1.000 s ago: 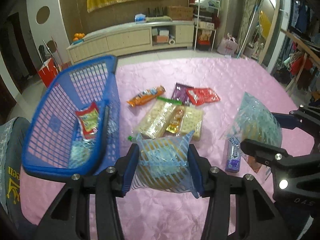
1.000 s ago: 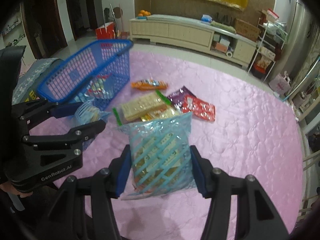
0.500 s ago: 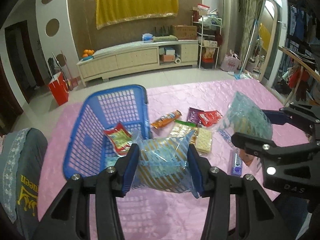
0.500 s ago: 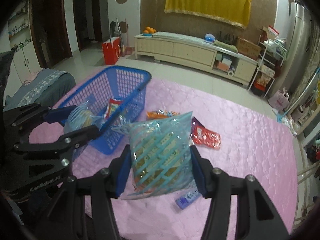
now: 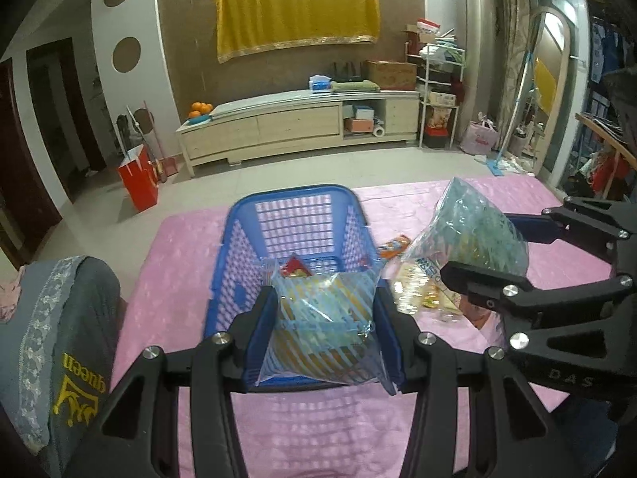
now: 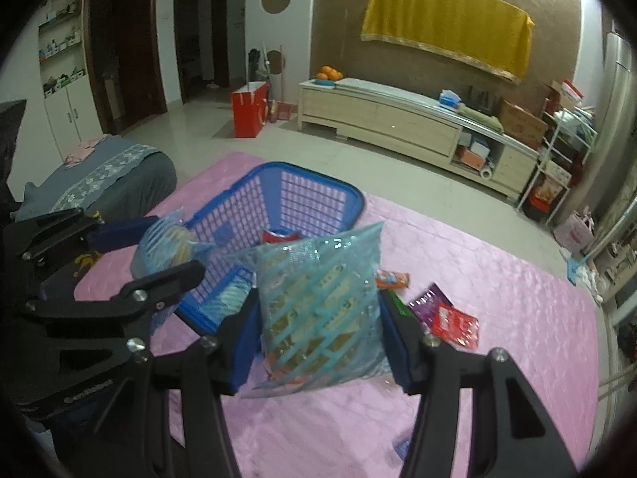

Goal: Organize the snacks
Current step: 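Carry the cookie bag into the basket and open the left tool while the right tool holds the cracker bag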

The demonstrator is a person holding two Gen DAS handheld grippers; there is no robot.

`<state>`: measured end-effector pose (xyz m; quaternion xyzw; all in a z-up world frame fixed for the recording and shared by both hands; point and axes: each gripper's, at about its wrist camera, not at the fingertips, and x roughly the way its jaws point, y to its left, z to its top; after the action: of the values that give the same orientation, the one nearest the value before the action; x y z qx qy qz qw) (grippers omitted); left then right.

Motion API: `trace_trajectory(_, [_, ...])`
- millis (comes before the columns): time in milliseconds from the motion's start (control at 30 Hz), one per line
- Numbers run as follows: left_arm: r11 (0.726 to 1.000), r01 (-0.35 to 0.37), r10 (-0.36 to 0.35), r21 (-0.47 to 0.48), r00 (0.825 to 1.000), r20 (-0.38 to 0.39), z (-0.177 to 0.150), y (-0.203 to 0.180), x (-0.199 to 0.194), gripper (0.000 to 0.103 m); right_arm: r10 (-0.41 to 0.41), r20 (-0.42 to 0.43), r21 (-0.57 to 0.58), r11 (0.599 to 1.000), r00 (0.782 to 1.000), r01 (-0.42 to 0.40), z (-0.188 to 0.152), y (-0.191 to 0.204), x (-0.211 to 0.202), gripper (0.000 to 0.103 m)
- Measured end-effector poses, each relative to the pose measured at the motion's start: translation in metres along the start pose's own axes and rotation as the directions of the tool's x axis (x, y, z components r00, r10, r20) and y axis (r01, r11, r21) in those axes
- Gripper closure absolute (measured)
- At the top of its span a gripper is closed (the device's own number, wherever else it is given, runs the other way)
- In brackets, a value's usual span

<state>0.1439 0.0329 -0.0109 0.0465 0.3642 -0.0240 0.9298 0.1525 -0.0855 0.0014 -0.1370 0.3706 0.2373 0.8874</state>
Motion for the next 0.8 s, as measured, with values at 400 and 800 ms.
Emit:
trace_trajectory(400, [0.999,0.002,-0.004,-0.032,0.997,-0.071,0.001,0.044,0.036,0.057,0.019,-0.050,-0.021,1.000,0.999,-0.020,0.019,0.023,0.046,0.043])
trace_trajectory(800, [0.998,-0.010,0.003,-0.061,0.994,-0.112,-0.011,0.061,0.068,0.048,0.017,-0.104,-0.029,0.999,0.994,-0.020,0.020,0.029,0.071,0.043])
